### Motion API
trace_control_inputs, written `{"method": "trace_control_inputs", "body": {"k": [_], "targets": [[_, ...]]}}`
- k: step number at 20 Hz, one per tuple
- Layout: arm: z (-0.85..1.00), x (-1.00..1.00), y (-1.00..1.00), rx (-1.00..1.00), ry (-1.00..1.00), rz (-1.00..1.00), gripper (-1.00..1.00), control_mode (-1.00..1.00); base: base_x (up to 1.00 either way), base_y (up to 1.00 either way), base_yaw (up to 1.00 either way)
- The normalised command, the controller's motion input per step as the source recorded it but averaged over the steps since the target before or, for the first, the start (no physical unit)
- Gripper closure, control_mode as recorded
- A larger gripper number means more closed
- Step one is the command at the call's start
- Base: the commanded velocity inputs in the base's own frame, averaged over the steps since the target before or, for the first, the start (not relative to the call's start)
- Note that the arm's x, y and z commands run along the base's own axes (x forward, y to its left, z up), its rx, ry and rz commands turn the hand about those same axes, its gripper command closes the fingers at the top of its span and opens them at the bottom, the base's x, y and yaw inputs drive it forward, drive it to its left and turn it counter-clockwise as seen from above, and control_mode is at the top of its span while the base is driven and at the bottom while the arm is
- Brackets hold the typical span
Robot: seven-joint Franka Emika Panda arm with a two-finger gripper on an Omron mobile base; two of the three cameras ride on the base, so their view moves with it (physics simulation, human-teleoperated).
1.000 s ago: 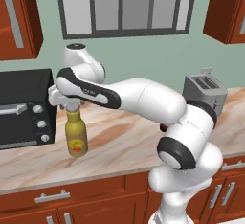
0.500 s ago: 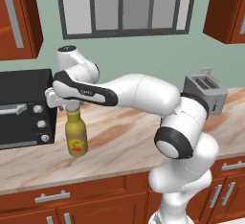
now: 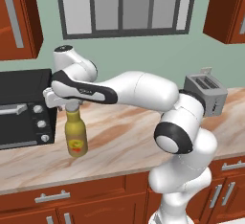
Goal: Place the drinks on the dining counter in a tight cluster.
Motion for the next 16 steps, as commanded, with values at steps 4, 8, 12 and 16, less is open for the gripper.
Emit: {"method": "trace_control_inputs", "body": {"k": [4, 8, 12, 16], "targets": [[-0.08, 0.00, -0.12, 0.00, 0.00, -0.02, -1.00, -1.00, 0.00, 0.00, 0.00], [-0.01, -0.01, -0.16, 0.00, 0.00, -0.03, -1.00, -1.00, 0.00, 0.00, 0.00], [0.00, -0.04, -0.16, 0.00, 0.00, -0.05, -1.00, -1.00, 0.00, 0.00, 0.00], [-0.03, 0.00, -0.07, 0.00, 0.00, -0.05, -1.00, -1.00, 0.00, 0.00, 0.00]]}}
